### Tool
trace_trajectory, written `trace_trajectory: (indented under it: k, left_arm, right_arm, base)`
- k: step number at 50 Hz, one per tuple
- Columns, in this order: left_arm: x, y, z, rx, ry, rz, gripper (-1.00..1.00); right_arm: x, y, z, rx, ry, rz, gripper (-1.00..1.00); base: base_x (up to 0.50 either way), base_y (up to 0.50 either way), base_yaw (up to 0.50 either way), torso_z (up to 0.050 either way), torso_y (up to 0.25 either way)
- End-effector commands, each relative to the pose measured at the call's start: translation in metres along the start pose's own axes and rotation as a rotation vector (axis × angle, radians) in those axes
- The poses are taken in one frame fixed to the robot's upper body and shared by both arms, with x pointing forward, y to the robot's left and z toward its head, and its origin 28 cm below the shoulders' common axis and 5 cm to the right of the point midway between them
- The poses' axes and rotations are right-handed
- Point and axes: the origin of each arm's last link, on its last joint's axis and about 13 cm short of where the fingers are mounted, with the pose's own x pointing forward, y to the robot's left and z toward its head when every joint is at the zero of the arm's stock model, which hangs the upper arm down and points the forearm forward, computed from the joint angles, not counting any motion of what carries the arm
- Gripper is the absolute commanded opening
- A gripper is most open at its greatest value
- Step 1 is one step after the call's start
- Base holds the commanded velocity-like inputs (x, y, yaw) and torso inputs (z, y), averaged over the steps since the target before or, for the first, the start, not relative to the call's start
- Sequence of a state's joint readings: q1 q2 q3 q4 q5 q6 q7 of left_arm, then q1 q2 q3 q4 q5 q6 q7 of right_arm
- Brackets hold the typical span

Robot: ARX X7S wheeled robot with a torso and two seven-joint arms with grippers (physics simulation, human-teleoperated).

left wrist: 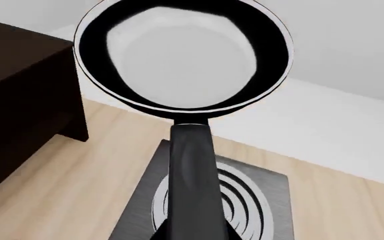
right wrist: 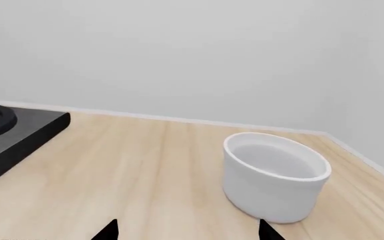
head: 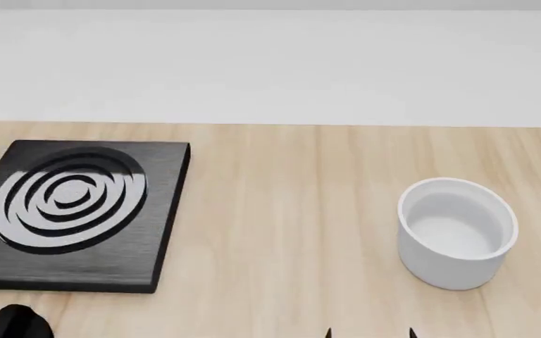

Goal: Put the frying pan on the cabinet shelf.

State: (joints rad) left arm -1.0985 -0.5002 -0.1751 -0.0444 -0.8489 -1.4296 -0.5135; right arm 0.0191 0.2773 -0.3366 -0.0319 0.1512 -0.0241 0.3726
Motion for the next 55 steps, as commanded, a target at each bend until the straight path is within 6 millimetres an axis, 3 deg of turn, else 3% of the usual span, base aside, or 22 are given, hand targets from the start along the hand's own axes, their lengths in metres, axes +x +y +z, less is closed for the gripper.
trace_trajectory:
  k: [1, 6, 22, 43, 55]
  left_arm:
    - [0.001, 0.022, 0.033, -0.064, -0.069, 0.110, -1.00]
    - [0.006, 0.029, 0.043, -0.075, -0.113, 0.150, -1.00]
    - [0.014, 0.052, 0.044, -0.213, -0.120, 0.159, -1.00]
    - [0.012, 0.092, 0.054, -0.255, -0.190, 0.422, -1.00]
    - [0.014, 0.109, 0.038, -0.290, -0.143, 0.491, -1.00]
  right_arm:
    - [0.000, 0.001, 0.000, -0.003, 0.002, 0.004, 1.00]
    - [0.000, 0.000, -0.001, -0.005, 0.003, 0.003, 1.00]
    - [-0.001, 0.000, -0.001, -0.006, 0.004, 0.001, 1.00]
    - [-0.002, 0.000, -0.001, -0.006, 0.004, -0.003, 1.00]
    - [-0.003, 0.000, 0.002, -0.006, 0.003, -0.001, 1.00]
  base:
    - [0.00, 0.00, 0.00, 0.000, 0.000]
    - [0.00, 0.00, 0.00, 0.000, 0.002]
    - [0.00, 0.00, 0.00, 0.001, 0.002]
    - [0.00, 0.00, 0.00, 0.000, 0.002]
    - [0.00, 0.00, 0.00, 0.000, 0.002]
